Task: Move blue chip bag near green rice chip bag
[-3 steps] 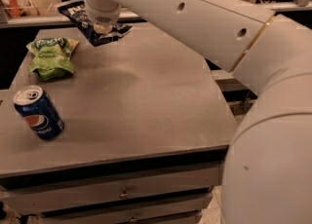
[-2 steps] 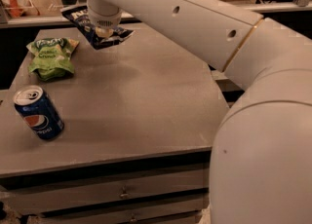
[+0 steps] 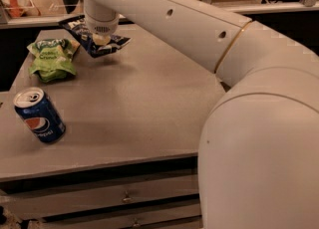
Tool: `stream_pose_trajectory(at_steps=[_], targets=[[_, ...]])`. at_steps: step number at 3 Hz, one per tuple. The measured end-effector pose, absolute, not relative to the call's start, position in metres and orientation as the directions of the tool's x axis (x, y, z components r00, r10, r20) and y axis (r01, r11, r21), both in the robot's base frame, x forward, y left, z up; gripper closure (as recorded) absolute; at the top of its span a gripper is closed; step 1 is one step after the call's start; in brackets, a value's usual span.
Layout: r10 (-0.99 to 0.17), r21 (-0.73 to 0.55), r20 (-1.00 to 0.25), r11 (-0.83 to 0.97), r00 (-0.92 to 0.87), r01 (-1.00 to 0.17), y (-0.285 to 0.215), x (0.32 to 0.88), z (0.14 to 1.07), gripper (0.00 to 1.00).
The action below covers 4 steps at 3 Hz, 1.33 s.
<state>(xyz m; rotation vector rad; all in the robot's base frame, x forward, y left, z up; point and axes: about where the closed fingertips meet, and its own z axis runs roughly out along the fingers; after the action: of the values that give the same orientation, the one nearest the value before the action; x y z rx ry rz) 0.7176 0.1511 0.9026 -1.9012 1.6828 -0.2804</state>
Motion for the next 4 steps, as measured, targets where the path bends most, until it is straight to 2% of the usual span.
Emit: stream_pose_trajectory(at_steps=[1,4], targets=[[-0.956,-0.52,-0.218,-0.058,0.198,-0.852,0.1593,0.7132,0.8956,0.84],[-0.957,-0.481,-0.21,-0.079,0.202,-0.873,0.1594,0.707,0.8884,0.13]])
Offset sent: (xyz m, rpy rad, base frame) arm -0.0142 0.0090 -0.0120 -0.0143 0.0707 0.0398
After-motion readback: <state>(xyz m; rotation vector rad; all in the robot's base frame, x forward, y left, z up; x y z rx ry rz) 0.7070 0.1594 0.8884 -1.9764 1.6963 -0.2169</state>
